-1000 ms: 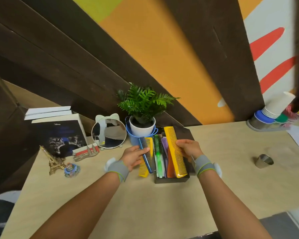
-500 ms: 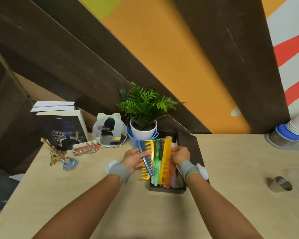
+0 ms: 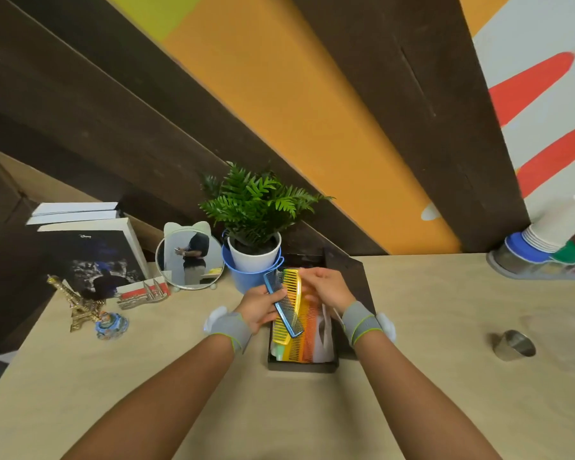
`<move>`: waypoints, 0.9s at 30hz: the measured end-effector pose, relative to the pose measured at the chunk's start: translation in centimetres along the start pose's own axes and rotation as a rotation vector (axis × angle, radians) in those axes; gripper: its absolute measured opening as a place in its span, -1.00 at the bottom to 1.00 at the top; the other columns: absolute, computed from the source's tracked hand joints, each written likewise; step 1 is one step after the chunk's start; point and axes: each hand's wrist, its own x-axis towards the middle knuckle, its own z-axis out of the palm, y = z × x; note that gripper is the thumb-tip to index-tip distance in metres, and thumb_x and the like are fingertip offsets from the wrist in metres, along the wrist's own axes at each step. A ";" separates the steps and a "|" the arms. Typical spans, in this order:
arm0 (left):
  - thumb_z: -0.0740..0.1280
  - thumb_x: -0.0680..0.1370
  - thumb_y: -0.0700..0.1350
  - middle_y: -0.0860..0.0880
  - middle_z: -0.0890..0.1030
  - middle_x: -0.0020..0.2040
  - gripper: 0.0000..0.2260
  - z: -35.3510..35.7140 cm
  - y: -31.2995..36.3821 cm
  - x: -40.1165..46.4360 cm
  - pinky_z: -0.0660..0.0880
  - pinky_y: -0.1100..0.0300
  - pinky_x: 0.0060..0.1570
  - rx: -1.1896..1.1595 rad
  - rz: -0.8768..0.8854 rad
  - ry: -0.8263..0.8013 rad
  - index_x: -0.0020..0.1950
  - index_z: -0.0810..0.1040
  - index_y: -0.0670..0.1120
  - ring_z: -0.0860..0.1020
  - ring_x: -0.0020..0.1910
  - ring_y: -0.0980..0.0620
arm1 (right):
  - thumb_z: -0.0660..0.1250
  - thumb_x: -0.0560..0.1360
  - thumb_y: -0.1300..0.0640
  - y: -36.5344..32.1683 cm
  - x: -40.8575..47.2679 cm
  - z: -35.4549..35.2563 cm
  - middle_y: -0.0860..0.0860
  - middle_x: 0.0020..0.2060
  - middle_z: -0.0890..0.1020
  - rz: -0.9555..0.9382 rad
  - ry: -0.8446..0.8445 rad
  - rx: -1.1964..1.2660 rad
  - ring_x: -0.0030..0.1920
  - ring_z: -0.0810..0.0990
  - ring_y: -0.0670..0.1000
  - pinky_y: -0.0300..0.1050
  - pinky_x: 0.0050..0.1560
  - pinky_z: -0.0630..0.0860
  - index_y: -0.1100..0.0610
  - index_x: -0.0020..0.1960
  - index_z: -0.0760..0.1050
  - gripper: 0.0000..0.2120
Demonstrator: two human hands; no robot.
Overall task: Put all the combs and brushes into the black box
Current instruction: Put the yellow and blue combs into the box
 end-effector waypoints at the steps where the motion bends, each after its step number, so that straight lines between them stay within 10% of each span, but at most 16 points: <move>1: 0.28 0.55 -0.20 0.01 0.60 -0.18 -0.93 0.3 0.0 0.1 0.53 0.33 -0.24 0.009 0.000 -0.004 -0.05 0.53 -0.05 0.60 -0.33 0.16 | 0.32 0.52 0.15 0.0 -0.1 -0.2 -0.04 -0.35 0.56 -0.004 -0.013 -0.013 -0.48 0.57 -0.22 -0.44 -0.48 0.45 0.04 -0.20 0.52 -0.88; 7: 0.25 0.57 -0.20 -0.08 0.63 -0.01 -0.69 1.2 0.2 0.2 0.53 0.32 -0.23 0.047 0.027 0.016 0.30 0.45 -0.21 0.57 -0.14 0.06 | 0.30 0.49 0.36 -0.5 0.7 -2.1 0.05 -0.33 0.57 -0.050 0.072 0.043 -0.47 0.57 -0.14 -0.35 -0.38 0.55 0.18 -0.16 0.52 -0.87; 12: 0.24 0.57 -0.23 -0.25 0.53 0.29 -0.68 0.4 -0.1 0.2 0.43 0.10 0.11 0.049 0.028 0.059 0.32 0.42 -0.26 0.50 0.08 -0.04 | 0.32 0.45 0.34 -0.1 2.4 -3.0 0.20 -0.13 0.63 -0.072 0.214 -0.238 0.04 0.64 0.23 0.16 0.19 0.54 0.21 -0.10 0.62 -0.88; 21: 0.23 0.57 -0.24 -0.26 0.54 0.27 -0.69 0.0 0.0 0.5 0.46 0.09 0.09 0.054 0.016 0.086 0.31 0.44 -0.26 0.50 0.07 -0.05 | 0.19 0.52 0.32 1.9 2.3 -1.7 0.23 0.26 0.51 -0.065 0.110 -0.737 0.23 0.53 0.24 0.00 0.25 0.48 0.14 0.14 0.60 -0.70; 27: 0.27 0.56 -0.17 -0.21 0.61 0.17 -0.72 0.0 0.0 0.5 0.52 0.14 0.01 0.089 -0.019 0.049 0.25 0.48 -0.21 0.59 -0.10 -0.01 | 0.31 0.50 0.19 0.4 1.7 -1.3 0.11 -0.06 0.62 -0.122 0.078 -0.428 -0.04 0.59 0.05 -0.21 -0.08 0.51 0.25 0.09 0.62 -0.77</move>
